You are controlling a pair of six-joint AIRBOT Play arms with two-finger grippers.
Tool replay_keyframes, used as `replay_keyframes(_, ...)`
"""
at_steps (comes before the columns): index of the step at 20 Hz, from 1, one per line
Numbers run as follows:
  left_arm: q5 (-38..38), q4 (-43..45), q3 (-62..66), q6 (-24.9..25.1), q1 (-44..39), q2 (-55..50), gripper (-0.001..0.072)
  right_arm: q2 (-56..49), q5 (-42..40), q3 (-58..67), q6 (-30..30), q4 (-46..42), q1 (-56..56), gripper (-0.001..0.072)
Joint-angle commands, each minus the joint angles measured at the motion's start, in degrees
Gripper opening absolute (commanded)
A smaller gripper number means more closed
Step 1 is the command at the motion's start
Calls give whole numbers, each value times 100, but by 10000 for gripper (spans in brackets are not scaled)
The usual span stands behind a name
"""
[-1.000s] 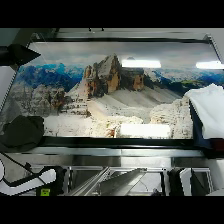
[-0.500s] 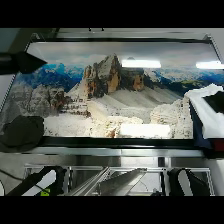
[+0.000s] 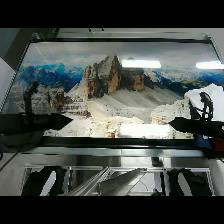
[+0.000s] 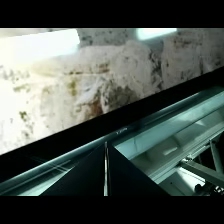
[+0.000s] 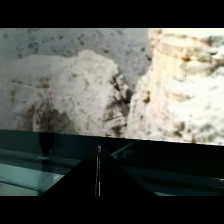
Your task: Fold the shirts.
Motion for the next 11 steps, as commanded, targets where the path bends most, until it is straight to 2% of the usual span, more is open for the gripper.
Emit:
replay_keyframes(1, -216, 26, -861, -103, -280, 518, 12, 26, -2, -90, 20, -76, 83, 27)
replay_keyframes(11, -319, 20, -1158, -101, -317, 656, 12, 26, -2, -90, 20, -76, 83, 27)
